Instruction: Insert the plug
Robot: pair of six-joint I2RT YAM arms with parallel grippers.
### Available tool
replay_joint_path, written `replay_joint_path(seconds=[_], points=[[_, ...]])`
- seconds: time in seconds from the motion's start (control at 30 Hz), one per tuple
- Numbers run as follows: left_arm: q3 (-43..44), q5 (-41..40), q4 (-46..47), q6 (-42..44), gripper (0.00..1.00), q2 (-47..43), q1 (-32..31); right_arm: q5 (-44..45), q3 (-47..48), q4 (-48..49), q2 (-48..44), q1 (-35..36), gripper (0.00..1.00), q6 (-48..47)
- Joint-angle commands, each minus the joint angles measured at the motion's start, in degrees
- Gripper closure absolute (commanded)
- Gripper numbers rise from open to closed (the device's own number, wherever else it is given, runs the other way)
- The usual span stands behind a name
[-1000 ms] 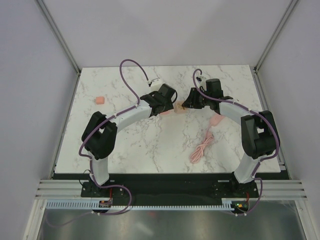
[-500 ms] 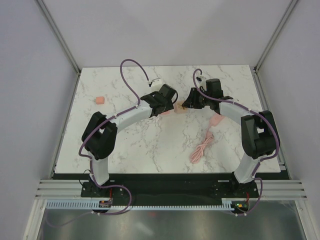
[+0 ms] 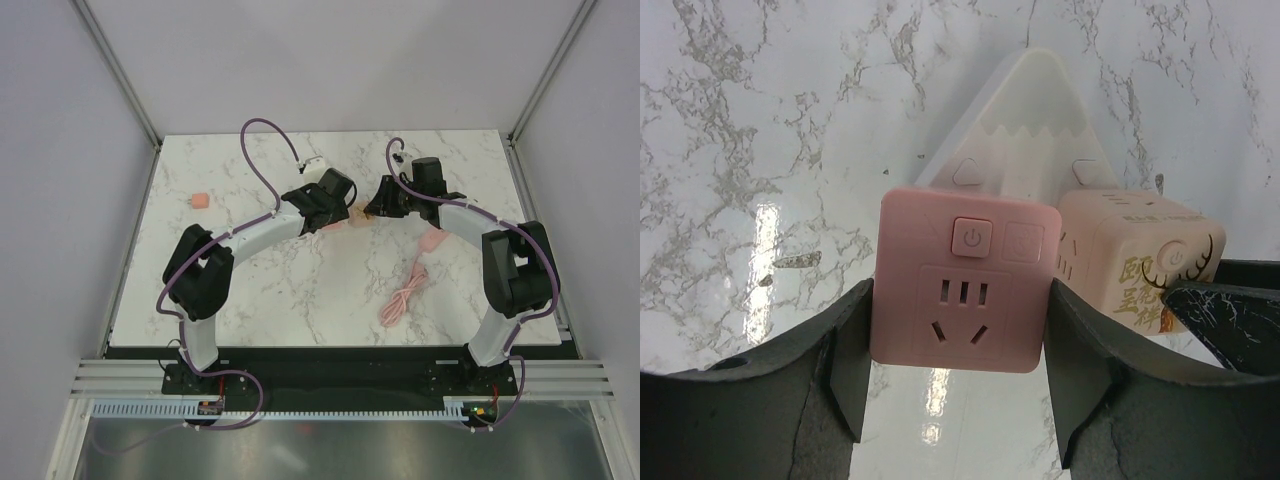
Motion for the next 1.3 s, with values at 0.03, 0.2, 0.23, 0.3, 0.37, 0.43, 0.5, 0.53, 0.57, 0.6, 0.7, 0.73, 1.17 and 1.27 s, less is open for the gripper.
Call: replay_joint_path(seconds=[0.03, 0.2, 0.23, 0.3, 0.37, 0.43, 0.5, 0.53, 0.57, 0.6, 0.7, 0.73, 1.17, 1.27], points=[[1.65, -3.10, 2.86, -2.20, 0.98, -1.90, -0.28, 0.42, 0.22, -1.07, -0.26, 0.07, 0.58, -0.58], [1.65, -2.75, 3.21, -2.90, 0.98, -0.84, -0.28, 0.24, 0.22, -1.16, -0.26, 0.16, 0.58, -0.58], [1.73, -2.58, 3.21, -2.90, 0.98, -0.67, -0.28, 0.24, 0.31, -1.16, -0.35, 0.16, 0.59, -0.58], [1.56, -2.14, 3.65, -3.16, 0.98, -0.32, -0.28, 0.24, 0.22, -1.16, -0.44, 0.07, 0.59, -0.67], [1.38, -1.96, 3.83, -3.51, 0.98, -0.14, -0.28, 0.24, 0.14, -1.16, -0.44, 0.16, 0.59, -0.67], [1.30, -2.22, 3.83, -3.69, 0.98, -0.05, -0.28, 0.24, 0.14, -1.16, -0.35, 0.16, 0.59, -0.58], [0.94, -2.75, 3.83, -3.87, 0.98, -0.14, -0.28, 0.15, 0.05, -1.25, -0.35, 0.16, 0.59, -0.76], [0.86, -3.19, 3.83, -3.69, 0.98, -0.05, -0.28, 0.15, -0.04, -1.16, -0.44, 0.16, 0.59, -0.76], [1.03, -3.19, 3.83, -3.52, 0.98, 0.12, -0.28, 0.07, 0.05, -1.16, -0.44, 0.16, 0.59, -0.76], [1.03, -3.45, 3.92, -3.43, 0.98, 0.39, -0.28, -0.02, 0.05, -1.16, -0.44, 0.16, 0.59, -0.76], [1.12, -3.80, 3.92, -3.08, 0.98, 0.83, -0.28, -0.02, -0.04, -1.25, -0.44, 0.07, 0.59, -0.76], [0.94, -3.89, 4.00, -2.90, 0.98, 0.83, -0.28, -0.02, -0.13, -1.16, -0.61, 0.07, 0.60, -0.84], [1.29, -6.35, 4.27, -0.97, 0.98, -0.67, -0.19, -0.11, -0.13, -1.16, -0.61, 0.16, 0.60, -0.67], [1.21, -6.01, 4.97, -0.79, 0.98, -0.23, -0.11, -0.20, 0.05, -1.34, -0.79, 0.07, 0.60, -0.58]])
